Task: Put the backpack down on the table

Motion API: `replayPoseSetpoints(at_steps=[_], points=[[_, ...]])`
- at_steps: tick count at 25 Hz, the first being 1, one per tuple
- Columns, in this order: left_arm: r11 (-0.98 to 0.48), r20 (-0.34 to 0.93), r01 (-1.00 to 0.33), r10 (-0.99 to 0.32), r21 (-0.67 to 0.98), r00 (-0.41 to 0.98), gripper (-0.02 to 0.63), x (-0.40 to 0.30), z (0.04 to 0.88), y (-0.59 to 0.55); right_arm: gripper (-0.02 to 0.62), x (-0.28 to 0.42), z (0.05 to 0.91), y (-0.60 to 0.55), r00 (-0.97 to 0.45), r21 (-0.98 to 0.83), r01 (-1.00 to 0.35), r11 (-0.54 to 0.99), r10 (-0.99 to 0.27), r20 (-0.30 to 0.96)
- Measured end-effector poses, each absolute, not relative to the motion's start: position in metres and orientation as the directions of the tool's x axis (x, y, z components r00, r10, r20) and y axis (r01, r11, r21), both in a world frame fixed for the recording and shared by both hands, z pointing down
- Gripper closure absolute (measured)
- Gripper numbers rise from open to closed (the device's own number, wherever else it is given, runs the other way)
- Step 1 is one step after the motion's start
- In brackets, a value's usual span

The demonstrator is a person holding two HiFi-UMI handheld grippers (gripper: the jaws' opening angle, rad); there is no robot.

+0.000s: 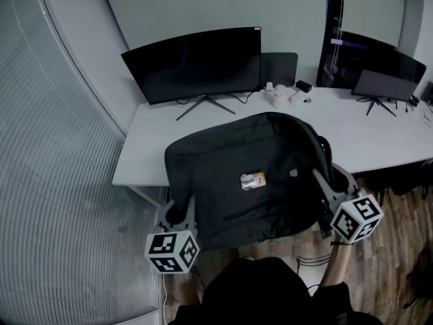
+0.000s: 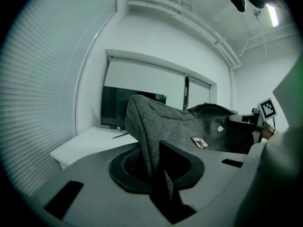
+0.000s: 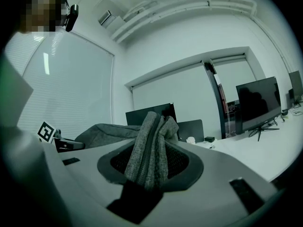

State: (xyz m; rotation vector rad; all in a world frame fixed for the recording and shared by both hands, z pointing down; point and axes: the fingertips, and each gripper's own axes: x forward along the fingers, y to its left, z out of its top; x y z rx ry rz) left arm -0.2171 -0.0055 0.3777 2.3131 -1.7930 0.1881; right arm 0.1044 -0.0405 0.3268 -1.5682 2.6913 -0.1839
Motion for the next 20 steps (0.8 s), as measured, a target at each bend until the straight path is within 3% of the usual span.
replayPoseSetpoints(at_steps=[20], points=[[-0.228, 0.233, -0.968, -0.941, 0.105, 0.247, 0.535, -0.209, 0.374, -0.096, 0.463, 0.114, 0.323, -0.138, -0.516, -0.161, -0.848, 0.505, -0.856, 0.036]])
